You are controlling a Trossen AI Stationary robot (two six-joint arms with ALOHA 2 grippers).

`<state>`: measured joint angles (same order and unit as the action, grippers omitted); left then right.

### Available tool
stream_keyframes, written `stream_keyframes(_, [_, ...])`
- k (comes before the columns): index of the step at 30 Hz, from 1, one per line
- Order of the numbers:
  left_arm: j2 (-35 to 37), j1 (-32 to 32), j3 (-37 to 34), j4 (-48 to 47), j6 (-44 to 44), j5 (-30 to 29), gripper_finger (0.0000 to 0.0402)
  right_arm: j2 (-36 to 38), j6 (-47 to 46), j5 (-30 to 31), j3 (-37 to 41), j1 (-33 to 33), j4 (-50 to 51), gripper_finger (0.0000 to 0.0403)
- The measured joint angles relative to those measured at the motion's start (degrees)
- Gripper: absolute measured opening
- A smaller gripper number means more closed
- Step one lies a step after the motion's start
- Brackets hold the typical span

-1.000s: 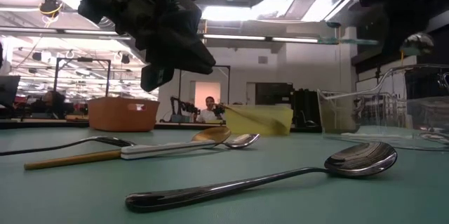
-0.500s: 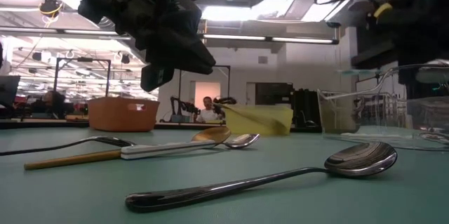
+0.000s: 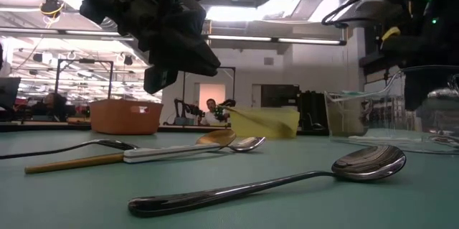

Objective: Sort silverware by color (type)
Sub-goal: Put the white patterned spoon into the transparent bin

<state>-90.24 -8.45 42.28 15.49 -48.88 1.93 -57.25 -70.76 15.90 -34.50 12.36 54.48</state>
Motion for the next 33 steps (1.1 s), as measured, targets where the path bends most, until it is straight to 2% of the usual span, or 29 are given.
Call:
stream_keyframes(16, [0.0, 0.0, 0.0, 0.0, 0.0, 0.0, 0.0045, 0.0, 0.0, 0.0, 9.3, 0.0, -9.2, 0.0001])
stream_keyframes(33, [0.0, 0.0, 0.0, 0.0, 0.0, 0.0, 0.0045, 0.0, 0.1, 0.1, 10.7, 0.0, -11.5, 0.0001])
